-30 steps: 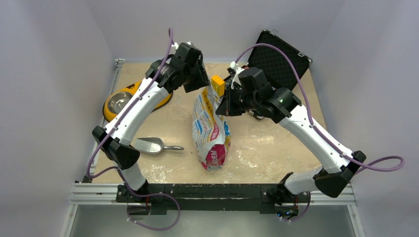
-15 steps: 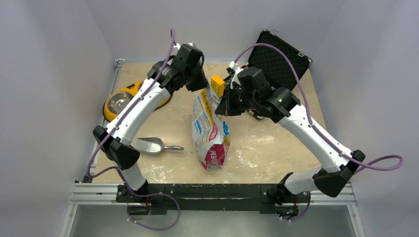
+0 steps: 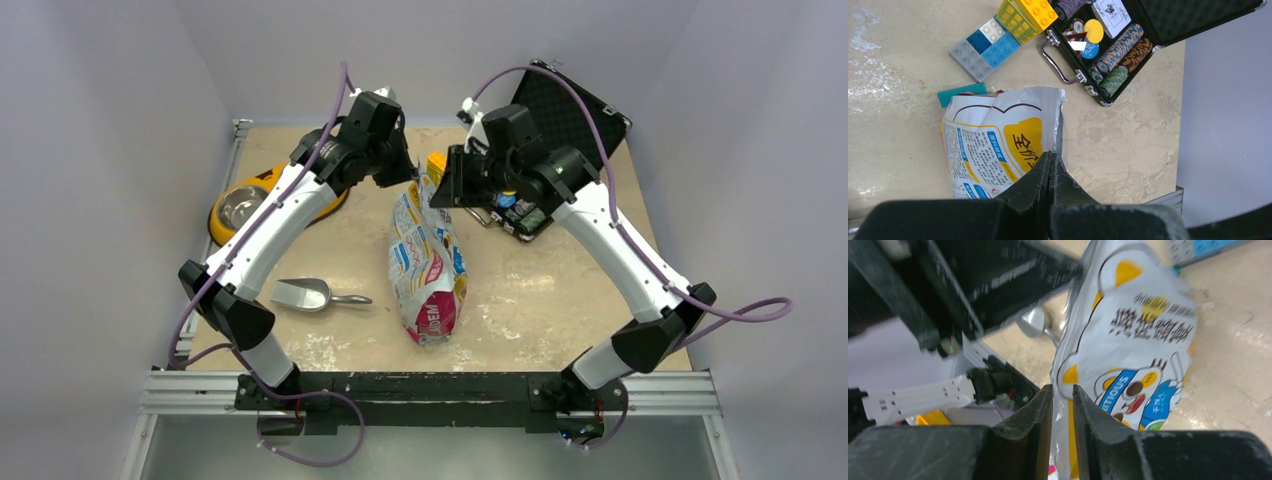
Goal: Serve the pet food
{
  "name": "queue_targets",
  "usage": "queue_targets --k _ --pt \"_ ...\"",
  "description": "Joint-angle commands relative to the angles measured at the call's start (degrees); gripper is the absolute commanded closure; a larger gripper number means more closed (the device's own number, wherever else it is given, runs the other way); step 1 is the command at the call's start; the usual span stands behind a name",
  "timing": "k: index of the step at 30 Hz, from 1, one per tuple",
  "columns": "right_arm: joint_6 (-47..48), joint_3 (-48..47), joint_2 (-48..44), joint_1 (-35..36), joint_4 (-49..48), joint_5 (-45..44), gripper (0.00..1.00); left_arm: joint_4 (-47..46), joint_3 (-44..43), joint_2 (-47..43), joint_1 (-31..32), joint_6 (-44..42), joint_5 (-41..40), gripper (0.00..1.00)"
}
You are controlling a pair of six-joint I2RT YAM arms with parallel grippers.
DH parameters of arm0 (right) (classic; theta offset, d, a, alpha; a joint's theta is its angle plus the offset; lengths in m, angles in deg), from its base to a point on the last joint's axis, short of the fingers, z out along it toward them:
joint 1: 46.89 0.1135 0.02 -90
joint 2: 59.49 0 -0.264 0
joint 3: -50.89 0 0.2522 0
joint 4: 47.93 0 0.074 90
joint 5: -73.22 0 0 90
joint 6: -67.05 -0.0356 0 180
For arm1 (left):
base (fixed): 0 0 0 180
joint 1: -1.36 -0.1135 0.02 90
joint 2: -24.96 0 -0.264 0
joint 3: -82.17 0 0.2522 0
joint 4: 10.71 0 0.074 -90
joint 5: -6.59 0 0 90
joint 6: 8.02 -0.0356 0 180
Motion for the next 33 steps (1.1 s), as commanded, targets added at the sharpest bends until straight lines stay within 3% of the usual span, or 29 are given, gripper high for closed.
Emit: queue_targets --k 1,8,13,26,33 --pt "2.24 -9.0 3.58 -4.05 0.52 2.98 0.73 -1.87 2.31 -2.98 0.12 -0.83 4.2 1.0" --pt "2.18 -21.64 12.78 -4.36 3.58 -0.52 0.72 1.6 0.08 -0.74 0.11 0.82 5.66 1.0" --pt "-0.11 -26.06 17.1 -4.28 7.21 -5.5 0.82 4.61 -0.22 -0.49 0.09 1.79 4.74 1.0" --pt "-0.56 -19.72 17.96 -3.03 3.95 -4.04 0.83 3.68 0.75 0.19 0.14 4.31 6.39 1.0" --pt "1.22 -13.24 14.79 -1.38 1.47 -2.35 0.77 5.17 0.66 0.1 0.12 4.88 5.42 1.0"
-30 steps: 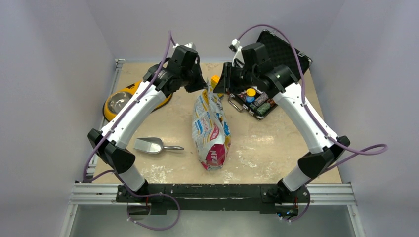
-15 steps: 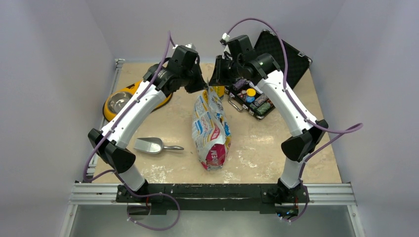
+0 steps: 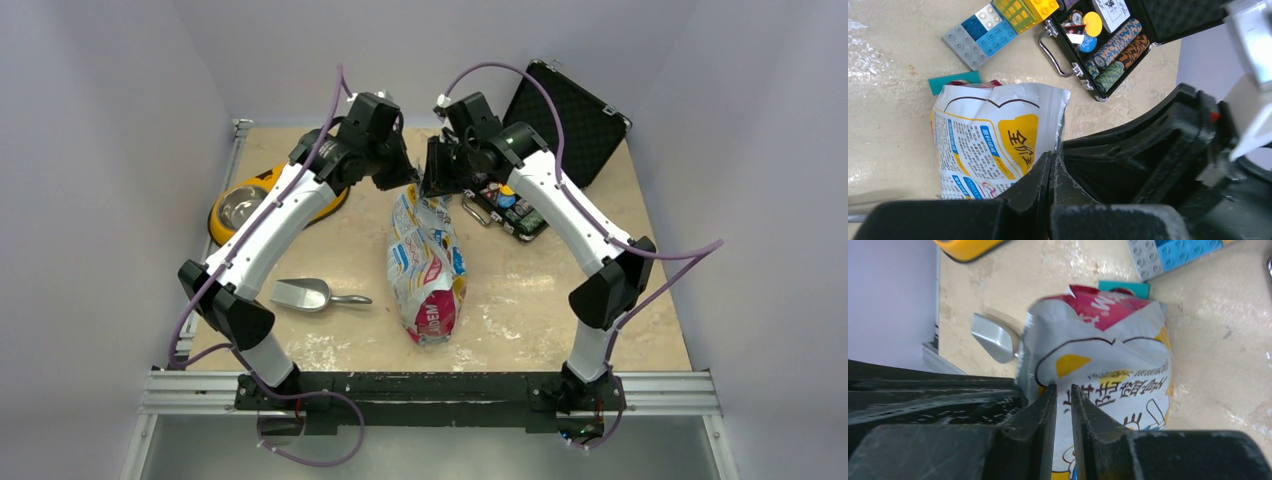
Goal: Serve the pet food
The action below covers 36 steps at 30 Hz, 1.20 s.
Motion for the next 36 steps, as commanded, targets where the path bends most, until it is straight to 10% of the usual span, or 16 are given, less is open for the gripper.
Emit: queue_targets --k 1,36 --pt "1.39 3.38 -4.62 1.34 -2.66 1.69 0.76 5.29 -0.41 0.52 0.56 1.51 2.94 1.0" --pt "-0.23 -0.22 -4.05 -2.48 -5.84 1.44 0.73 -10.75 17.09 -6.77 -5.78 11.5 19.4 1.0"
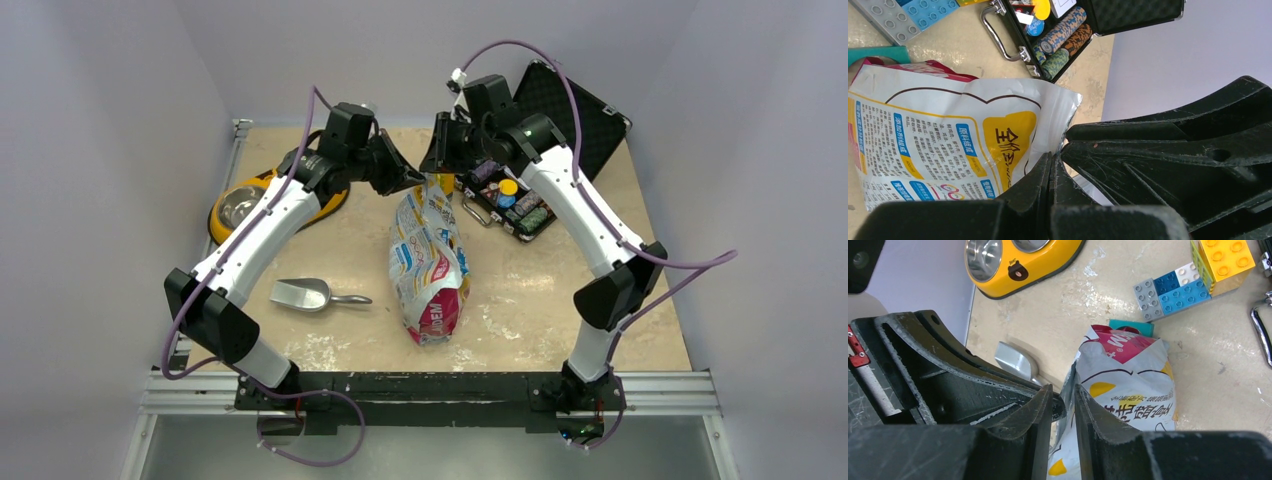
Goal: Serve the pet food
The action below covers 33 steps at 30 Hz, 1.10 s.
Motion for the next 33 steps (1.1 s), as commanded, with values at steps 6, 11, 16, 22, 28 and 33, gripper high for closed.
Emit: queue_targets --k 6,11,16,22,28,33 --pt "-1.8 7.15 -5.68 -0.19 -5.23 1.86 0.71 6.8 0.78 -0.68 0.05 0.4 2.58 1.0" --pt "-2.27 5.9 -3.96 -0.34 -4.07 1.38 0.71 7.75 0.76 -0.74 -0.14 0.58 2.57 1.0" --pt "-1.76 5.89 -3.44 -0.4 -4.51 2.01 0.72 8.04 0.84 -0.93 -0.23 0.59 2.55 1.0" --pt "-1.42 8.3 -2.73 -0.02 -5.44 1.51 0.83 7.9 0.73 -0.64 -0.23 0.71 2.65 1.0" --pt "0.58 7.43 -0.37 1.24 -5.15 0.07 0.8 7.39 0.41 0.16 -0.23 1.37 3.48 1.0" --pt "3.62 7.58 -1.19 3.36 -7.59 0.63 0.86 10.76 -0.99 0.87 -0.25 1.29 0.78 1.0"
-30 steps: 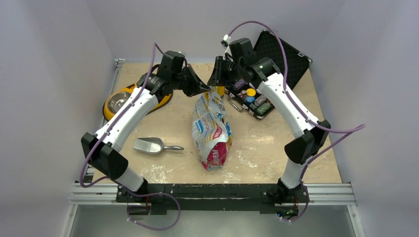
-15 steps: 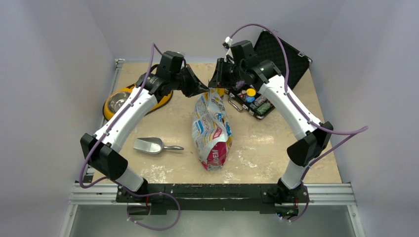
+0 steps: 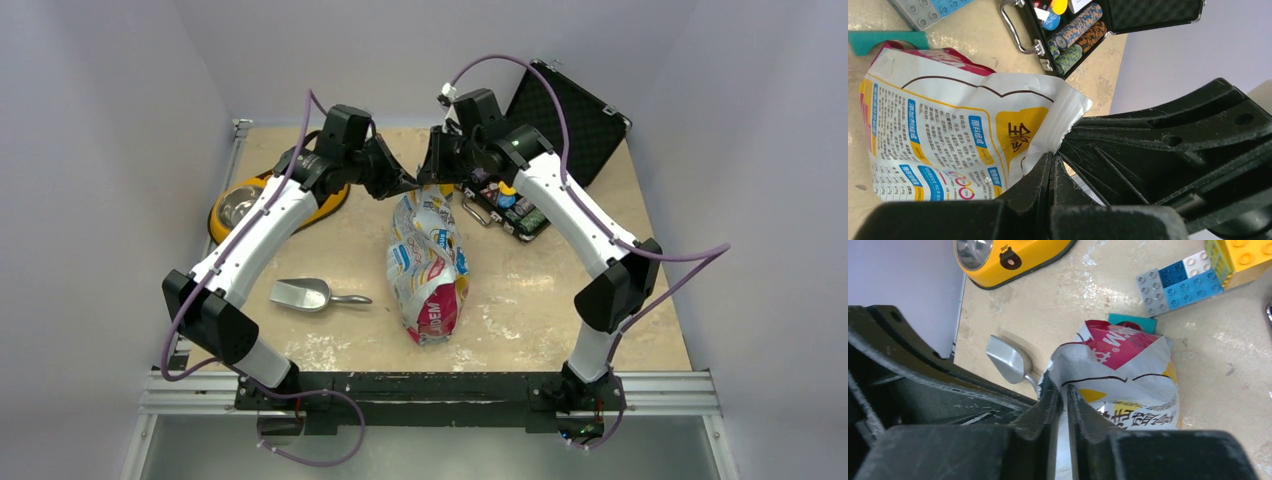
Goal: Serve the pet food
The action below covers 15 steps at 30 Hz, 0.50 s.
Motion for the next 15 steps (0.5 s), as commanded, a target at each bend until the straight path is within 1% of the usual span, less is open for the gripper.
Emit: queue_targets --k 1,2,4,6,8,10,11,12,13,14,15 --pt "3.91 0.62 -0.96 2.97 -3.9 -0.8 0.93 8.02 -1.19 1.31 0.53 0.8 0.3 1.0" --pt "4.34 0.73 -1.32 3.58 -3.66 -3.05 1.0 8.98 -1.42 1.43 0.51 0.78 -0.73 1.0" --pt "4.82 -2.55 -0.22 4.84 1.84 -11.43 1.0 12.1 -2.77 1.78 0.53 0.19 -3.91 1.0" --pt "5.31 -7.44 2.1 5.83 9.28 -22.12 1.0 17.53 -5.73 2.43 0.54 -0.73 -8.14 1.0" --pt "4.21 -12.34 4.52 6.33 17.44 -33.35 1.0 23.34 -8.73 3.36 0.54 -1.28 -13.12 1.0" --pt "2.34 -15.4 5.75 6.47 23.15 -41.05 1.0 27.8 -11.32 4.34 0.54 -1.85 -17.58 1.0" --pt "2.64 -15.13 5.26 6.55 23.49 -42.97 1.0 29.43 -11.97 4.34 0.54 -1.83 -19.66 1.0" --pt "3.85 -13.5 3.72 6.54 21.68 -43.06 1.0 29.84 -11.92 3.94 0.47 -1.99 -20.93 1.0" --pt "6.48 -10.66 1.55 6.59 17.62 -40.88 1.0 29.25 -11.34 3.33 0.33 -2.25 -21.57 1.0" --pt "9.55 -6.5 -2.76 6.63 11.84 -37.67 1.0 27.95 -10.38 2.44 0.14 -2.56 -21.33 1.0" --pt "11.74 -2.38 -5.81 6.58 6.6 -33.81 1.0 25.76 -9.32 1.59 -0.02 -3.09 -20.16 1.0"
